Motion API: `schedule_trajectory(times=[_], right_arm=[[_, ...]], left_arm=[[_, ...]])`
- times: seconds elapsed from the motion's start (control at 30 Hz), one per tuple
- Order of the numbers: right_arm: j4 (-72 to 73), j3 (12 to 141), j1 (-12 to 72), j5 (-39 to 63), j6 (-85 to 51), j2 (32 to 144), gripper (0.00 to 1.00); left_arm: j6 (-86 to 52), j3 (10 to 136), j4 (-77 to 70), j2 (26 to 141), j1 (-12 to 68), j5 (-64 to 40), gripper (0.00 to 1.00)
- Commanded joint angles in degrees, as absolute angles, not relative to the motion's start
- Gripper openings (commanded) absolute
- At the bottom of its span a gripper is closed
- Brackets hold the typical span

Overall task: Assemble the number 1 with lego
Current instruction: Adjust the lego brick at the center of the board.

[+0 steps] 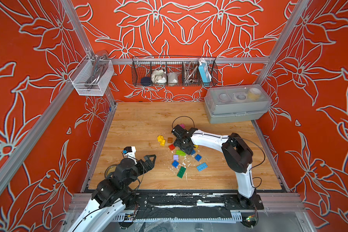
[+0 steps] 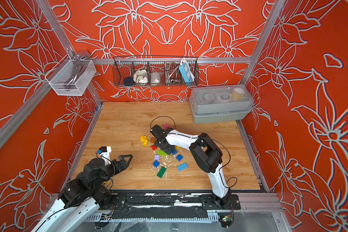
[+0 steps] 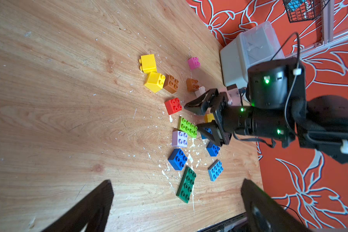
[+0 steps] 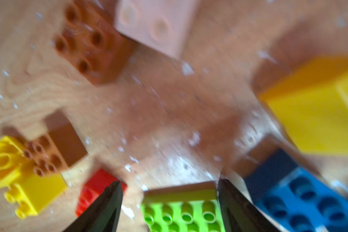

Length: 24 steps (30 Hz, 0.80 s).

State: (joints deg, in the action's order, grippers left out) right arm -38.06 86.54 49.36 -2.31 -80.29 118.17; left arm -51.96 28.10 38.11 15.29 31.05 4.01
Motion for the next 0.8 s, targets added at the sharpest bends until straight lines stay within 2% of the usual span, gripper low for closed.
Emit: schedule_trajectory(times=[0.0,0.37,0.77], right_arm=[[-47.5,88.4,49.9,-4.8,-75.5,119.3,0.80],[-55.4,94.7,54.0,-11.6,-62.0,120.3,0.81],[-53.6,93.8,56.9,-2.7,-50.8,116.1,0.77]], left_arm=[[-52.1,27.7,38.3,15.0,30.6,4.8,0.99],[-51.9,27.8,38.5,14.8,30.6,4.4,0.99],[-52.2,27.4,38.9,13.1,30.6,5.9,0.98]])
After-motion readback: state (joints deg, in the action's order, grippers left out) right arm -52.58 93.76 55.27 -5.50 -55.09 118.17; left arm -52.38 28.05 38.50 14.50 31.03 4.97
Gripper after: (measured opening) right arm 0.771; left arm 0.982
